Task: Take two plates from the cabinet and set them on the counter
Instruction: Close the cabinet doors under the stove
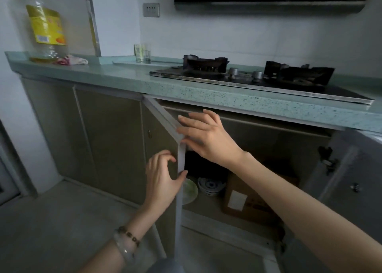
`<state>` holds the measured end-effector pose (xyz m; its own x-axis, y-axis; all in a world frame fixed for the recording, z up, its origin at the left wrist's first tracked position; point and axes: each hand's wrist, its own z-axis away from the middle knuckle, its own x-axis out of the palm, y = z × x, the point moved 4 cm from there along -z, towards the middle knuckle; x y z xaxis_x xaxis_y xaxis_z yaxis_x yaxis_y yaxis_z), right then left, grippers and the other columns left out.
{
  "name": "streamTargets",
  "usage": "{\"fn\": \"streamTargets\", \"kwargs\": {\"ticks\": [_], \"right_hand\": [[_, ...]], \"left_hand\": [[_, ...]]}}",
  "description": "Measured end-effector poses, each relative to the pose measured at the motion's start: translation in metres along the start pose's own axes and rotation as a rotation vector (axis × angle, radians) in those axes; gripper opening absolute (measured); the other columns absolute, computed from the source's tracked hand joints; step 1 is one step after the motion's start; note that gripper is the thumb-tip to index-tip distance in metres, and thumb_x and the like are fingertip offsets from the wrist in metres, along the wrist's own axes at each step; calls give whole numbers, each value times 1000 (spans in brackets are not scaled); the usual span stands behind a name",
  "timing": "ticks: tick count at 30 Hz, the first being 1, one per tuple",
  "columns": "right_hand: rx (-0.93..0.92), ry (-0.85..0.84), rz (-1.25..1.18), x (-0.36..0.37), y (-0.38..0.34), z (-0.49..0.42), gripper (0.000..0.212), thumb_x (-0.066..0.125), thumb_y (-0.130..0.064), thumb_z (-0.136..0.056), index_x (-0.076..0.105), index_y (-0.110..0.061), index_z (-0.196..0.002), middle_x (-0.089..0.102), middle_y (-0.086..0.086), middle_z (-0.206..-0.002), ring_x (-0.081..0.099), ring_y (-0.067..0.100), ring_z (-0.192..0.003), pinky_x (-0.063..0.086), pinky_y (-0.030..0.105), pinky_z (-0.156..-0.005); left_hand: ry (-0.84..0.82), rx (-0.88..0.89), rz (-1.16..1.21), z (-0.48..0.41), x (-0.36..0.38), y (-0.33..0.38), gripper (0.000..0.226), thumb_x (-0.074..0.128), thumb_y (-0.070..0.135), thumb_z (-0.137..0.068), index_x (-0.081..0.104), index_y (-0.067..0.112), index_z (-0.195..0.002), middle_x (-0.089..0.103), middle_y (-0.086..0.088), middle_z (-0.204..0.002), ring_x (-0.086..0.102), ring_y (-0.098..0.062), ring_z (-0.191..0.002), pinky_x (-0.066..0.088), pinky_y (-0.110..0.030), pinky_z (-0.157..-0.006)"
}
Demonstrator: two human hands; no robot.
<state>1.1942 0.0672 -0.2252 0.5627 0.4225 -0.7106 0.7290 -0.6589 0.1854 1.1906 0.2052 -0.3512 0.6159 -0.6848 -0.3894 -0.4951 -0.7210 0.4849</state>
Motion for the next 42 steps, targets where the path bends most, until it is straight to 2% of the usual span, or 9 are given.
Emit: {"fn": "streamTargets", "kwargs": {"ticks": [4,8,13,16,22,27,31,38,42], "right_hand": [[80,-32,70,-9,26,19,35,63,-29,-88,64,-22,-122,57,3,-135,50,29,-126,32,52,-106],[129,-91,160,-11,50,31,41,61,-28,-89,58,-26,-129,53,5,-139,48,31,-128,34,51,-105],[152,-93,250,-14,75,36,38,59,-26,-90,58,-29,-128,54,6,-138,49,33,-125,35,51,-104],[182,-110,289,-14,87,39,38,57,-25,-90,59,-29,-128,53,7,-139,48,35,-126,33,53,-104],[228,-148,380,-12,107,44,48,62,-11,-84,58,-29,-128,52,12,-139,45,39,-129,31,58,-105],[312,-221,423,-9,124,43,54,57,-9,-86,51,-32,-134,42,13,-147,34,39,-137,20,58,-111],[370,-271,437,-3,139,44,56,52,-12,-88,44,-34,-139,32,13,-153,23,36,-142,10,57,-114],[376,-375,629,13,155,45,74,54,-15,-85,20,-32,-148,1,11,-160,-3,36,-146,-14,57,-110],[371,-401,707,18,158,47,79,56,-17,-84,12,-28,-150,-4,12,-160,-5,37,-146,-18,56,-109]], "left_hand": [[-27,-1,65,-9,32,14,56,83,22,-66,50,8,-109,54,-13,-120,45,-20,-118,28,-24,-100],[-33,8,100,-15,58,26,60,81,19,-70,44,11,-116,50,-15,-127,45,-25,-120,37,-35,-99],[-126,10,106,-18,86,33,62,77,16,-74,43,3,-125,45,-19,-135,45,-33,-126,42,-45,-101],[-204,55,67,-19,98,32,67,74,22,-78,40,2,-132,39,-20,-143,41,-34,-131,38,-47,-105],[-340,170,-33,-25,119,27,75,62,37,-86,26,7,-145,19,-15,-156,23,-25,-142,21,-42,-113],[-470,214,-123,-33,139,22,82,48,48,-91,0,18,-151,-13,-4,-160,-9,-15,-145,-4,-37,-116],[-528,224,-164,-41,154,15,84,40,52,-93,-17,26,-148,-31,2,-154,-17,-17,-145,-10,-36,-115],[-560,218,-187,-57,176,8,87,40,49,-94,-30,30,-142,-36,3,-149,-18,-18,-144,-6,-42,-117],[-554,207,-189,-63,182,12,88,45,46,-93,-26,29,-141,-31,1,-151,-17,-17,-142,1,-45,-117]]}}
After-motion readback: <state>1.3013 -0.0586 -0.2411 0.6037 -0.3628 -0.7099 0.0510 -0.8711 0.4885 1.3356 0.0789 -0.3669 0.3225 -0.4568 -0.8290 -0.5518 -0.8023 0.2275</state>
